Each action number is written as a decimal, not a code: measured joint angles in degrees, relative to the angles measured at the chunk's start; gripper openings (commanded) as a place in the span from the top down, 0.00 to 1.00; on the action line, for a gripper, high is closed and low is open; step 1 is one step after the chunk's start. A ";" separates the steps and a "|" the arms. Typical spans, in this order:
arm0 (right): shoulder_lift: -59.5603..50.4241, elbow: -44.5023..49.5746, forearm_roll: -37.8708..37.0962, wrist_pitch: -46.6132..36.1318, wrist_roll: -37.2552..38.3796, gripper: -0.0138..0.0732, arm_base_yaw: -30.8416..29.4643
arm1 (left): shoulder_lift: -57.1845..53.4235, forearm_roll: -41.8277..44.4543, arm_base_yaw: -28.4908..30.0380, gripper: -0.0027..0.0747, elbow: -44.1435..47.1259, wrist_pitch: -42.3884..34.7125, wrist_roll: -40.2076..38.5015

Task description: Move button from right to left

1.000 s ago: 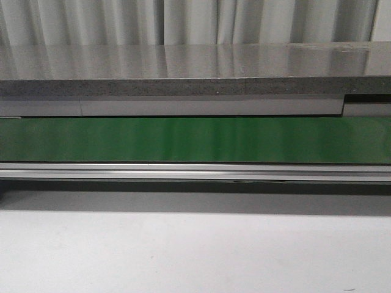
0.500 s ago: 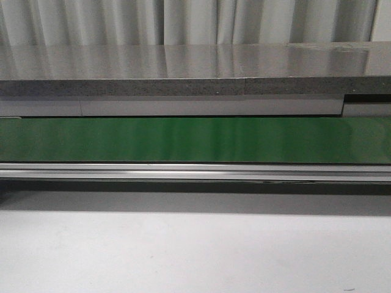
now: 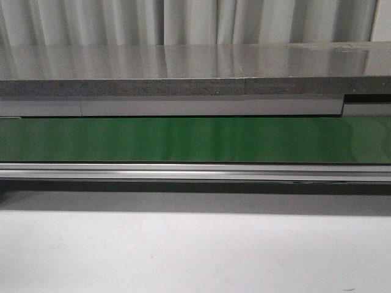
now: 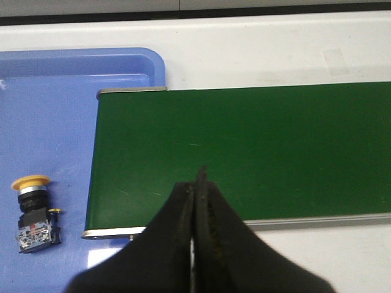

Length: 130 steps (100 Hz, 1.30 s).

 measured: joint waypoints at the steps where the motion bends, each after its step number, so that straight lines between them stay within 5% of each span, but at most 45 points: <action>1: 0.00 0.00 0.00 0.00 0.00 0.91 0.00 | -0.57 0.00 -0.10 0.99 0.48 -0.14 0.00; 50: 0.00 0.00 0.00 0.00 0.00 0.91 0.00 | -21.88 -1.10 -0.48 0.99 15.60 -6.57 0.00; 111: 0.00 0.00 0.00 0.00 0.00 0.91 0.00 | -37.69 -7.65 -0.48 0.99 23.63 -4.80 1.53; 130: 0.00 0.00 0.00 0.00 0.00 0.91 0.00 | -43.33 -7.31 -0.48 0.99 27.90 -9.99 3.29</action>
